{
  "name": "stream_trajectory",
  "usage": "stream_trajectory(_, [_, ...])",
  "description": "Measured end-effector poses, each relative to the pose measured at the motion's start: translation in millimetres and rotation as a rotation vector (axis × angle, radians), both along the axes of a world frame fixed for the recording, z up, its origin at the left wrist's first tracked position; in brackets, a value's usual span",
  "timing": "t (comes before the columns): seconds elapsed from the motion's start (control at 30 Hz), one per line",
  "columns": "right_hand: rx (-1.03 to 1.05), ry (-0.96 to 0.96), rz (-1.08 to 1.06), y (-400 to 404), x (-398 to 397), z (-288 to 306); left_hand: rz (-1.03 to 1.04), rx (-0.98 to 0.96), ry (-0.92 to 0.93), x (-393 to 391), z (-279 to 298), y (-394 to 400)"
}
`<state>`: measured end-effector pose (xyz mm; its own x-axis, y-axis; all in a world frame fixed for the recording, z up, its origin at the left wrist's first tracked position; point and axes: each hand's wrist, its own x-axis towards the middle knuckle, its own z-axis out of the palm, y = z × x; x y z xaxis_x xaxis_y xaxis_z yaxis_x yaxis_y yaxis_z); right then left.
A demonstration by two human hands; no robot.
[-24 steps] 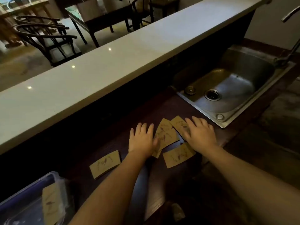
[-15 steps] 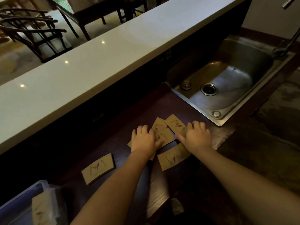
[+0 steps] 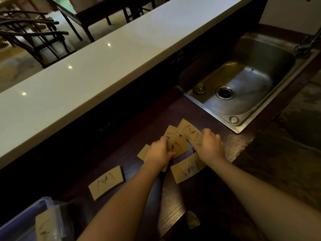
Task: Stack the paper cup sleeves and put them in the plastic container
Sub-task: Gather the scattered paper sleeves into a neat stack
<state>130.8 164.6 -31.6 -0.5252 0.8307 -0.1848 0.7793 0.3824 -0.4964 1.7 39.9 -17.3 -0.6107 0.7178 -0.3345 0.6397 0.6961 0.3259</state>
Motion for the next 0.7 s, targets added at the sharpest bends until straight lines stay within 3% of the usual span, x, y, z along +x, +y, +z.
stream_trajectory(0.17, [-0.41, 0.45, -0.098, 11.5, -6.6, 6.0, 0.158, 0.249, -0.34, -2.4, 5.6, -12.8])
stream_trajectory(0.3, [-0.603, 0.678, -0.248, 26.0, -14.6, 28.3, 0.503, 0.459, -0.923, -7.6, 18.6, -33.3])
stream_trajectory(0.4, [-0.739, 0.788, -0.245, 31.8, -25.3, 48.7, 0.636, 0.564, -1.215, -12.3, 27.4, -52.6])
stream_trajectory(0.57, [-0.982, 0.763, 0.059, 15.1, -45.3, 71.2, 0.726, 0.683, -1.489, -12.2, 34.9, -77.3])
stream_trajectory(0.7, [-0.884, 0.471, 0.403, -14.2, -60.9, 77.9, 0.804, 0.676, -1.509, -6.3, 34.9, -92.7])
